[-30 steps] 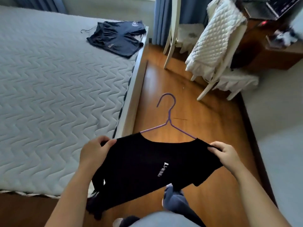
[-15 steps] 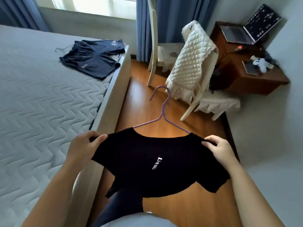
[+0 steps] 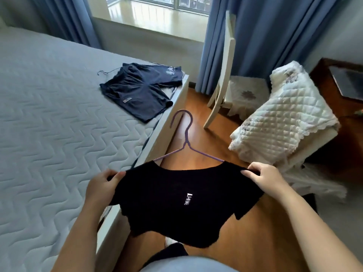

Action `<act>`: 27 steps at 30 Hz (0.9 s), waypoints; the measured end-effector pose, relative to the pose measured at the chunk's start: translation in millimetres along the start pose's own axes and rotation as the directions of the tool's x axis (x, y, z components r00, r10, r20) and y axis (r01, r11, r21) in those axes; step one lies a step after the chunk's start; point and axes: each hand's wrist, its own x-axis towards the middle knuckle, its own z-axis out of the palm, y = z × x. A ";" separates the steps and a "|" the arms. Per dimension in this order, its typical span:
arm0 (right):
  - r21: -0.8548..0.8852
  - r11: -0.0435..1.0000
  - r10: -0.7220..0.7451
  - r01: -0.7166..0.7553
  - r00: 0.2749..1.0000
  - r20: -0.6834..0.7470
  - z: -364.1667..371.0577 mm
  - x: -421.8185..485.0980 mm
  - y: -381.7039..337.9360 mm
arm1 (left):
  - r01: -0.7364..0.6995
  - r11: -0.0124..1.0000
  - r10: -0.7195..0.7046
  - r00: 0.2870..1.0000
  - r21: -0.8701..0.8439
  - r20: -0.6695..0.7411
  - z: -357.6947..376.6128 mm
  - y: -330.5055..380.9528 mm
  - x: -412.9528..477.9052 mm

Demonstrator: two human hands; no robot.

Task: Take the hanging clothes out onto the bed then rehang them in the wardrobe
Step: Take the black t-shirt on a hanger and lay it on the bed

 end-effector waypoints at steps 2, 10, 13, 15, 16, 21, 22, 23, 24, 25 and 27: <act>-0.017 1.000 -0.022 0.022 1.000 0.019 -1.6 35.5 -10.4 | 0.041 0.998 -0.042 0.999 -0.045 -0.025 -0.3 6.2 21.1; -0.040 0.973 -0.219 0.227 0.965 0.145 5.6 200.6 -75.0 | 0.210 0.971 -0.231 0.949 -0.113 -0.217 -6.4 16.1 86.1; -0.040 0.930 -0.351 0.366 0.914 0.204 10.6 270.3 -112.7 | 0.276 0.951 -0.307 0.899 -0.141 -0.312 -4.4 18.2 106.8; -0.050 0.893 -0.422 0.446 0.872 0.250 15.7 316.1 -135.8 | 0.327 0.929 -0.369 0.849 -0.173 -0.379 2.9 23.3 116.3; -0.051 0.877 -0.447 0.478 0.851 0.276 17.3 337.9 -147.8 | 0.344 0.921 -0.390 0.821 -0.184 -0.417 7.5 28.3 121.0; -0.027 0.814 -0.526 0.581 0.756 0.390 7.3 435.7 -202.2 | 0.417 0.856 -0.516 0.685 -0.304 -0.514 32.0 68.3 150.2; -0.005 0.808 -0.541 0.590 0.744 0.393 6.4 453.5 -211.8 | 0.419 0.852 -0.523 0.668 -0.314 -0.530 35.6 75.5 157.6; 0.015 0.805 -0.548 0.593 0.733 0.403 7.0 468.6 -222.3 | 0.424 0.846 -0.534 0.650 -0.324 -0.541 38.8 82.6 164.5; 0.037 0.807 -0.548 0.590 0.724 0.419 9.9 483.2 -232.2 | 0.438 0.835 -0.549 0.630 -0.332 -0.549 41.3 88.9 170.0; 0.051 0.808 -0.547 0.588 0.714 0.437 15.1 496.0 -242.4 | 0.452 0.826 -0.562 0.610 -0.338 -0.559 43.7 92.9 174.7; 0.065 0.796 -0.557 0.602 0.687 0.466 28.1 511.9 -262.5 | 0.473 0.806 -0.588 0.570 -0.356 -0.574 44.8 97.0 178.5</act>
